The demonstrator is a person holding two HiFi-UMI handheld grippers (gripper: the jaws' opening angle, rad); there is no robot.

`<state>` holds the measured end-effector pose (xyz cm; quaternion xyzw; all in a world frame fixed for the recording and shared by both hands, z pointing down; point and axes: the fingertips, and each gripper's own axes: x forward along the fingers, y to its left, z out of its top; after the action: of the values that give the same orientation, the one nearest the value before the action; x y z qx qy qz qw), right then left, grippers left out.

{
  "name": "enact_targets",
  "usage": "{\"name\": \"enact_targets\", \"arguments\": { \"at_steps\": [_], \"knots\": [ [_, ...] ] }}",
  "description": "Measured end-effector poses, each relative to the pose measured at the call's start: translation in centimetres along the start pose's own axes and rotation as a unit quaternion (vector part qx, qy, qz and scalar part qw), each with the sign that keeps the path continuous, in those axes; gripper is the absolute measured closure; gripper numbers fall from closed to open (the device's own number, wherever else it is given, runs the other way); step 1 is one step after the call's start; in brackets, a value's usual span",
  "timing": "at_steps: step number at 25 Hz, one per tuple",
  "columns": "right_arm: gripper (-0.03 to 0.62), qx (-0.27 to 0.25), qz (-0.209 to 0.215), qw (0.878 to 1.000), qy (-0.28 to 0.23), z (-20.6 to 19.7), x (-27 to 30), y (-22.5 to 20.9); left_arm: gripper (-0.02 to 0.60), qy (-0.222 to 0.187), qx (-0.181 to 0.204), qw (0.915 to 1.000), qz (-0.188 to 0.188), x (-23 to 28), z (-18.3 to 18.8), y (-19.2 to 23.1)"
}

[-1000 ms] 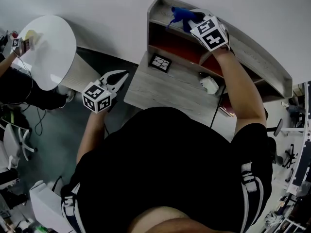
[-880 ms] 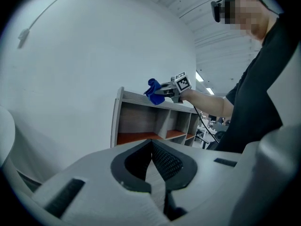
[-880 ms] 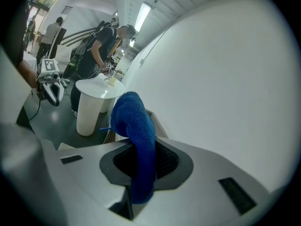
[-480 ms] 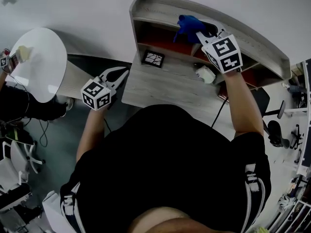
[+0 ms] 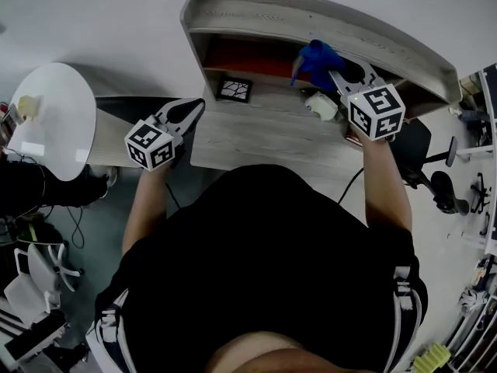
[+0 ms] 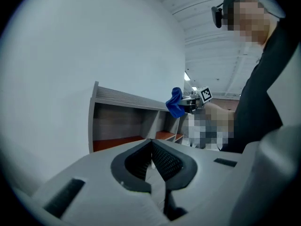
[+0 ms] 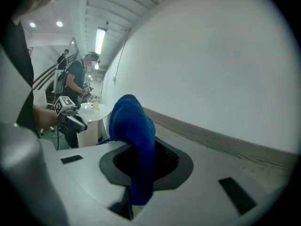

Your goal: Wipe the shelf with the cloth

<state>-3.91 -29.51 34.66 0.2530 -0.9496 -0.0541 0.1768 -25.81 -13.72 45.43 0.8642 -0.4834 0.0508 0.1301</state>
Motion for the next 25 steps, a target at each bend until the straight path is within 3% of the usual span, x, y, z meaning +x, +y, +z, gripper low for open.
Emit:
{"name": "enact_targets", "arguments": {
  "at_steps": [10,25],
  "knots": [
    [0.538,0.076,-0.056,0.996,-0.003,-5.9,-5.4,-3.1,0.565,0.013,0.020,0.9984,-0.052,4.8,1.1,-2.7],
    [0.538,0.142,-0.069,0.987,0.008,-11.7,-8.7,-2.5,0.565,0.013,0.032,0.9946,-0.098,9.6,2.2,-6.4]
  ]
}}
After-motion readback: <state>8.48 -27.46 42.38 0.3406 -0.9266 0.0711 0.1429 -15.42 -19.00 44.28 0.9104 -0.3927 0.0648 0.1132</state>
